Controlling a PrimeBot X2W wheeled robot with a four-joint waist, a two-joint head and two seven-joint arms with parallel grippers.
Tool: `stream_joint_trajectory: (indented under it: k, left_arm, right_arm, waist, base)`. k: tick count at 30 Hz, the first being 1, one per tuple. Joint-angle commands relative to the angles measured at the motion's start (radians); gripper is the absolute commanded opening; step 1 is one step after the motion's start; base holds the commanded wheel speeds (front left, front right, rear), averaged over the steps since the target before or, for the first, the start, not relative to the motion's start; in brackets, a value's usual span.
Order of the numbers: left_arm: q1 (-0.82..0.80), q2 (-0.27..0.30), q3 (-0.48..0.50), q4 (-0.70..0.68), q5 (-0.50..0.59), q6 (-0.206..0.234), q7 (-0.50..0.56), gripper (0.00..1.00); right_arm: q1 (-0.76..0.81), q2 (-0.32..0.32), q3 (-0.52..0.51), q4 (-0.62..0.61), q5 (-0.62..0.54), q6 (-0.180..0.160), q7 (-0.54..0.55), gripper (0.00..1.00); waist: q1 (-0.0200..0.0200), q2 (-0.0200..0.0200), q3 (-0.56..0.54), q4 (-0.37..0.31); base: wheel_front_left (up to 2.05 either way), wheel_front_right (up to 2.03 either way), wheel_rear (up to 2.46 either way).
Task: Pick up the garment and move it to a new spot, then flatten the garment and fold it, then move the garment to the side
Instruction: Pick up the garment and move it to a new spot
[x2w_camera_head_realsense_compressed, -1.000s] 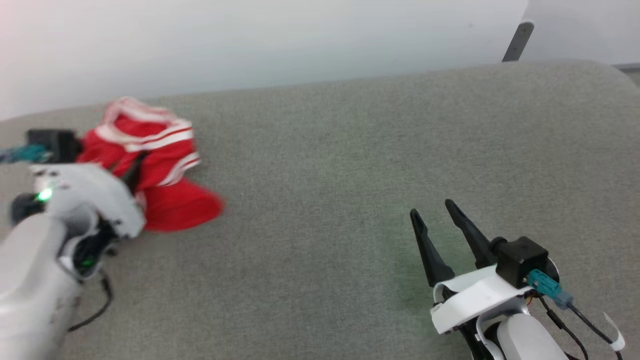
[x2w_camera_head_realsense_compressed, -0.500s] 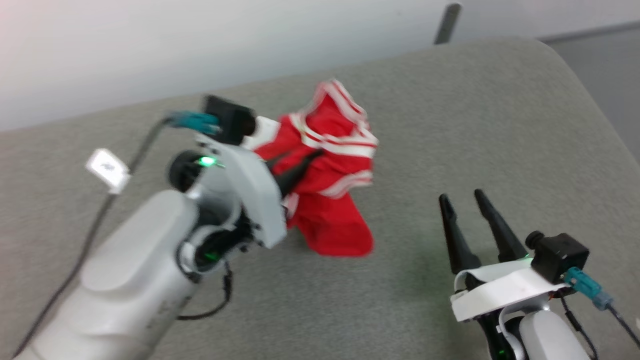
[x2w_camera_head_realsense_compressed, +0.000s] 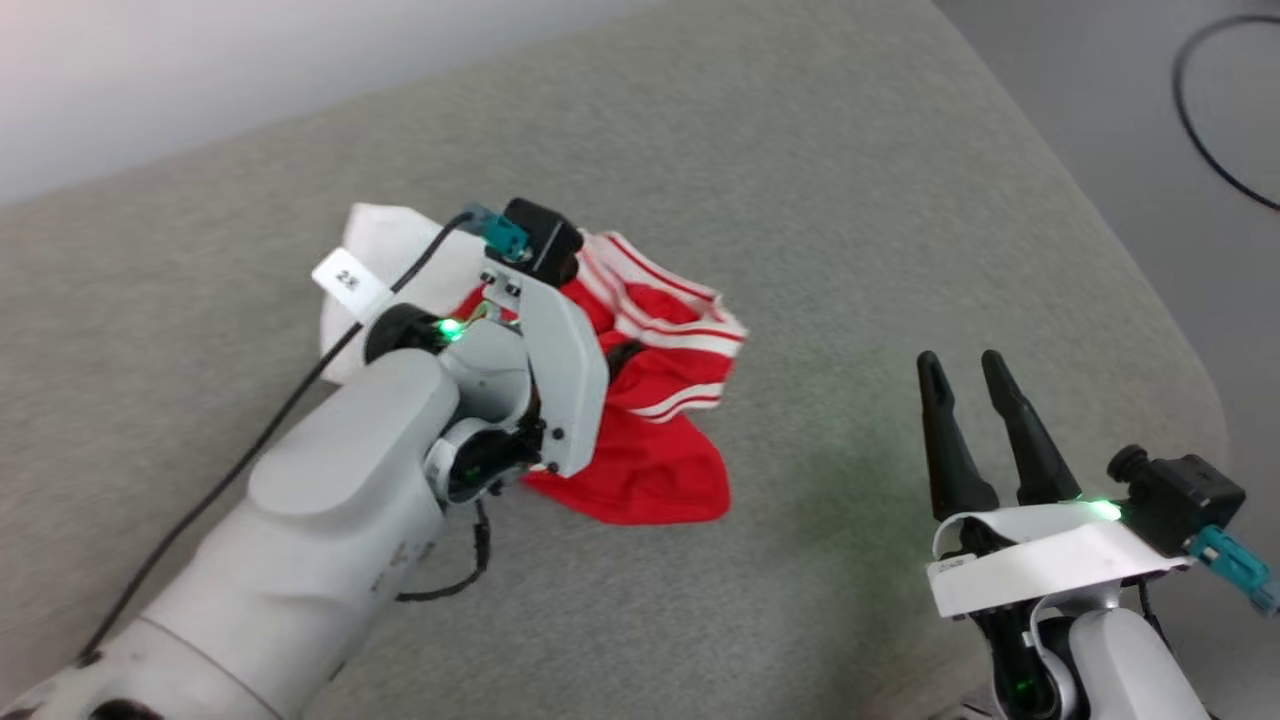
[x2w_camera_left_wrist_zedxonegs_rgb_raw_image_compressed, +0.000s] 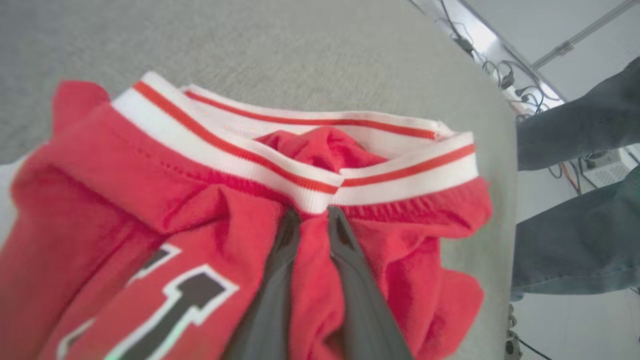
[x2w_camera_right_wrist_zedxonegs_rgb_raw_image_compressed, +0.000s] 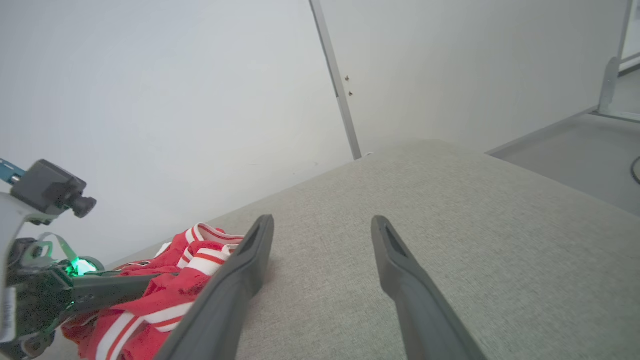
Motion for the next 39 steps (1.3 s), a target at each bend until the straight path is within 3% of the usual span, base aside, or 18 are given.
stream_joint_trajectory:
  k: [1, 8, 12, 13, 14, 15, 16, 17, 21, 28, 33, 39]
  left_arm:
    - [-0.022, -0.004, -0.014, 0.041, 0.012, -0.009, 0.008, 0.00]
    - [-0.050, -0.020, -0.106, 0.243, 0.046, -0.017, 0.048, 0.00]
    - [-0.035, -0.012, -0.186, 0.290, 0.050, -0.017, 0.077, 0.00]
    - [-0.035, -0.007, -0.201, 0.292, 0.045, -0.017, 0.075, 0.10]
    - [-0.036, -0.002, -0.214, 0.290, 0.040, -0.017, 0.069, 0.30]
    - [-0.038, 0.005, -0.225, 0.285, 0.035, -0.017, 0.058, 0.42]
    - [-0.042, 0.012, -0.233, 0.280, 0.031, -0.017, 0.044, 0.79]
    - [-0.048, 0.019, -0.241, 0.273, 0.028, -0.017, 0.029, 1.00]
    - [-0.083, 0.025, -0.265, 0.207, 0.011, -0.019, -0.057, 1.00]
    - [-0.158, -0.013, -0.271, 0.079, -0.046, -0.022, -0.232, 1.00]
    - [-0.109, -0.001, -0.274, -0.026, -0.117, -0.022, -0.378, 1.00]
    - [0.015, 0.022, -0.266, -0.031, -0.193, -0.022, -0.573, 1.00]
  right_arm:
    - [0.005, 0.003, -0.005, -0.010, 0.015, 0.000, -0.001, 1.00]
    - [0.020, 0.003, -0.029, -0.039, 0.049, 0.000, -0.001, 1.00]
    - [0.023, 0.003, -0.032, -0.046, 0.056, 0.000, -0.001, 1.00]
    - [0.021, 0.003, -0.030, -0.046, 0.056, 0.000, -0.001, 1.00]
    - [0.016, 0.003, -0.025, -0.045, 0.053, 0.000, -0.001, 1.00]
    - [0.010, 0.004, -0.019, -0.044, 0.049, 0.000, -0.001, 1.00]
    - [0.004, 0.003, -0.012, -0.042, 0.044, 0.000, -0.001, 1.00]
    - [-0.002, 0.003, -0.003, -0.037, 0.037, 0.000, -0.001, 1.00]
    - [-0.015, 0.002, 0.010, -0.017, 0.001, 0.000, -0.001, 1.00]
    - [-0.022, 0.003, -0.017, 0.017, -0.120, 0.000, -0.001, 1.00]
    - [-0.019, 0.001, -0.044, 0.051, -0.215, 0.000, -0.001, 1.00]
    - [0.007, 0.001, -0.096, 0.096, -0.306, 0.000, -0.001, 1.00]
  waist:
    - [0.0000, -0.0001, 0.100, -0.101]
    - [0.0000, -0.0001, 0.137, -0.107]
    - [0.0000, -0.0001, 0.140, -0.107]
    - [0.0000, -0.0001, 0.140, -0.107]
    - [0.0000, -0.0001, 0.139, -0.106]
    - [0.0000, -0.0001, 0.136, -0.106]
    - [0.0000, -0.0001, 0.132, -0.105]
    - [0.0000, -0.0001, 0.125, -0.105]
    - [0.0000, -0.0001, 0.094, -0.068]
    - [0.0000, -0.0001, 0.025, 0.102]
    - [0.0000, -0.0001, -0.025, 0.237]
    - [0.0000, -0.0001, -0.082, 0.385]
  base:
    - [0.00, 0.00, 0.00]
    - [0.00, 0.00, 0.00]
    - [0.00, 0.00, 0.00]
    - [0.00, 0.00, 0.00]
    - [0.00, 0.00, 0.00]
    - [0.00, 0.00, 0.00]
    - [0.00, 0.00, 0.00]
    - [0.00, 0.00, 0.00]
    - [0.00, 0.00, 0.00]
    - [0.00, 0.00, 0.00]
    - [0.00, 0.00, 0.00]
    - [0.00, 0.00, 0.00]
